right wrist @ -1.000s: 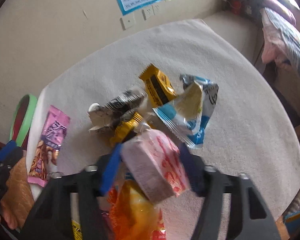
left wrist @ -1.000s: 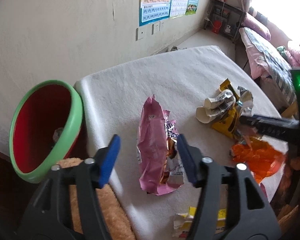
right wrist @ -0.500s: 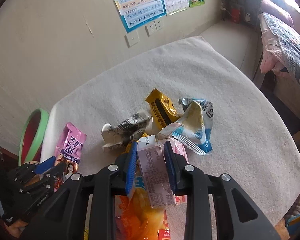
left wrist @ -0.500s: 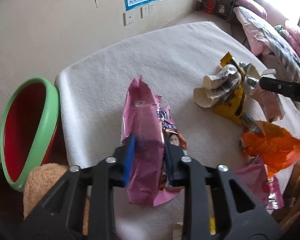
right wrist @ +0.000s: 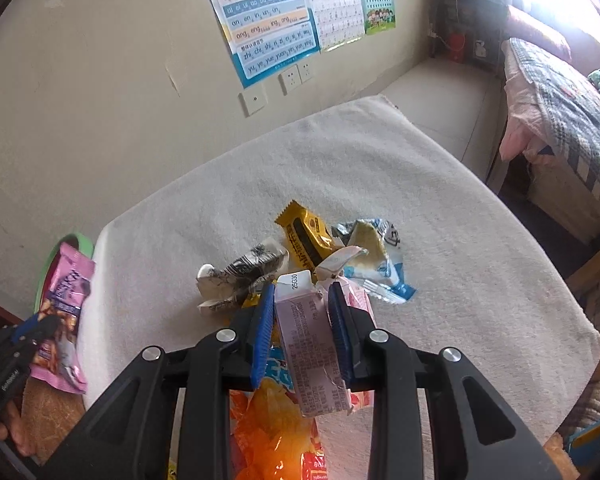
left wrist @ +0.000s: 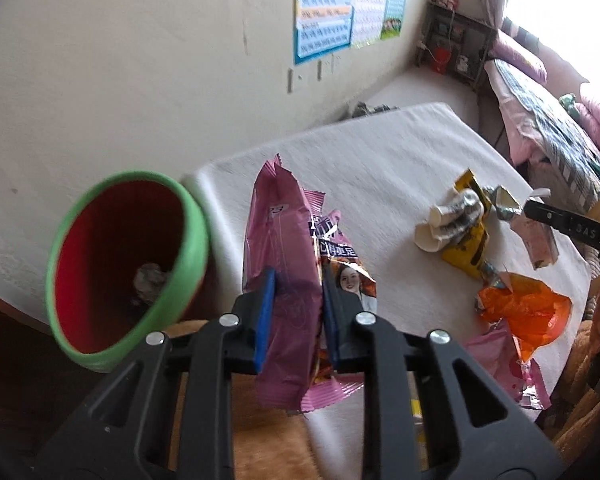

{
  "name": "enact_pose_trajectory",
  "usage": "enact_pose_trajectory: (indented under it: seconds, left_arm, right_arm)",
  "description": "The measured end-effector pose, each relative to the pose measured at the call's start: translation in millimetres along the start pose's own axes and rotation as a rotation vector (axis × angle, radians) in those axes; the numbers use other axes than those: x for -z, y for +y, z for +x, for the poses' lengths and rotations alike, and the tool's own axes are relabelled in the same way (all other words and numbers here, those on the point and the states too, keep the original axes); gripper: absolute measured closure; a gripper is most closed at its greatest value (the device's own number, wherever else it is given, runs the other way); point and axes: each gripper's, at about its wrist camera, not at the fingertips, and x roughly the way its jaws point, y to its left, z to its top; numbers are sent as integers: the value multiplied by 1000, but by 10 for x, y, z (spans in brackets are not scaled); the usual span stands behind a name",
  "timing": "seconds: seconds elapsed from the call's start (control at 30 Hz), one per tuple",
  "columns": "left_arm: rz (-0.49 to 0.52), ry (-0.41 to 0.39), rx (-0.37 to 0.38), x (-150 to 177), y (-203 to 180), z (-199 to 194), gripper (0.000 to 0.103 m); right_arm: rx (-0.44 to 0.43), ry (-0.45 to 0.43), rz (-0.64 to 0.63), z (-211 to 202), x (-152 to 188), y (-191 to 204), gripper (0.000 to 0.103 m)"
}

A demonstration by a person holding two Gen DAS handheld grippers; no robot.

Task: Collect trash
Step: 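Drop the pink bag into the bin with the left tool while the right tool carries the receipt, then release the white receipt into the red bin with the right tool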

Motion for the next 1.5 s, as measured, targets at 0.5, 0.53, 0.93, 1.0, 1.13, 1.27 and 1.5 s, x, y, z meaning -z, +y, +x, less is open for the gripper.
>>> enact_pose_trajectory:
  seconds: [0.5, 0.53, 0.93, 1.0, 1.13, 1.27, 1.5]
  left_arm:
    - [-89, -43, -63, -25, 476, -127, 82]
    - [-93, -43, -70, -24, 507, -120, 82]
    - [-223, -54, -147, 48, 1141, -112, 82]
    - [-255, -53, -162, 71, 1284, -95, 82]
    - [-303, -40, -186, 122, 1500, -34, 82]
    - [-352, -21, -206, 201, 1686, 9, 82]
    - [-409, 3, -236, 298, 1907, 58, 82]
  right_arm:
    - [-77, -86, -49, -391, -160, 512, 76]
    - [-83, -86, -54, -390, -162, 563, 76]
    - [-250, -38, -164, -175, -271, 1588, 76]
    - [-283, -20, -183, -111, -287, 1775, 76]
    - [-358, 28, -205, 53, -323, 2184, 76]
    - [-456, 83, -199, 248, -404, 2611, 76]
    - [-602, 159, -139, 480, -540, 3118, 74]
